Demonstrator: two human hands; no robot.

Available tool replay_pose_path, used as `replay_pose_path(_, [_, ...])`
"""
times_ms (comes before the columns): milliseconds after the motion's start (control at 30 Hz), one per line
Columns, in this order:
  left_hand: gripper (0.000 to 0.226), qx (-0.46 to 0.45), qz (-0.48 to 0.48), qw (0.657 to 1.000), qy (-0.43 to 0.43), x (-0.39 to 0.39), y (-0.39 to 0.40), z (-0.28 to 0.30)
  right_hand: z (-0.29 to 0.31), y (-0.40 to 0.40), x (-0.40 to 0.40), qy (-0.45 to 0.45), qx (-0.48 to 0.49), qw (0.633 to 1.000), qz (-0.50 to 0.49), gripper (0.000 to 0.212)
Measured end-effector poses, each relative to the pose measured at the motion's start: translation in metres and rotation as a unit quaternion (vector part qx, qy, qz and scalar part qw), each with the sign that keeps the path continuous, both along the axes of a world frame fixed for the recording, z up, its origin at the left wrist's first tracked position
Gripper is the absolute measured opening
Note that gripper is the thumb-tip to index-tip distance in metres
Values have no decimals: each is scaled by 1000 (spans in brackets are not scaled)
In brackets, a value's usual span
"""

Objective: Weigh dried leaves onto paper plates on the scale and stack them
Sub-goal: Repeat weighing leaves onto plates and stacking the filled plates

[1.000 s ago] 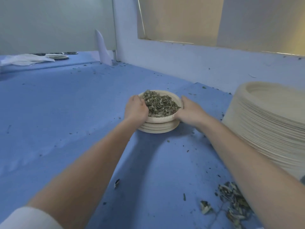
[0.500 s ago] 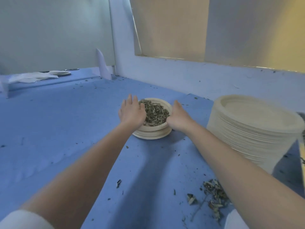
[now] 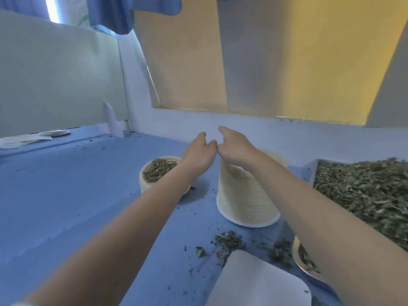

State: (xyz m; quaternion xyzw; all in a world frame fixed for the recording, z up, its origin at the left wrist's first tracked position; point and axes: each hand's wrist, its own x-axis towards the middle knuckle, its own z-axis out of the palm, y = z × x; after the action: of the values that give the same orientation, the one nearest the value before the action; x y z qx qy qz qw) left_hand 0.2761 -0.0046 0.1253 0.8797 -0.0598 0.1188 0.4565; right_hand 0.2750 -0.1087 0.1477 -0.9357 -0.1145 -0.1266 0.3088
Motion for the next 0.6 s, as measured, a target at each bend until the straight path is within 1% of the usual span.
replay_pose_path(33, [48,12,3,1000,6,1,-13,1,-1,-15,-1,-2,-9,1000,-13,44])
replay_pose_path(100, [28,41,18,999,26,3,-36,0,-7,-46,-1,20,-36,998,-47,45])
replay_pose_path(133, [25,56,25,998,36,6,-46,-3,-12,-61,1,40,-51,996,-67,46])
replay_pose_path(167, [28,71,36,996,42,8,-54,-6,-18,-74,4,60,-60,993,-86,48])
replay_pose_path(233, [44,87,55,994,44,14,-65,-13,-29,-95,9,93,-67,987,-109,51])
replay_pose_path(300, [51,79,72,993,53,21,-68,-19,-37,-109,14,114,-42,986,-118,49])
replay_pose_path(333, [50,77,81,992,62,22,-68,-21,-39,-114,17,124,-20,985,-118,44])
replay_pose_path(367, [46,80,92,990,71,24,-67,-21,-41,-118,19,129,1,985,-116,35])
replay_pose_path(433, [45,107,101,986,81,27,-65,-20,-42,-124,23,138,9,982,-127,6])
replay_pose_path(467, [52,122,91,985,85,27,-66,-18,-42,-124,24,139,15,982,-126,8])
replay_pose_path(533, [66,146,70,983,91,27,-68,-14,-40,-122,23,146,8,983,-114,20])
replay_pose_path(600, [69,170,62,980,86,26,-71,-10,-38,-120,23,142,5,984,-103,23])
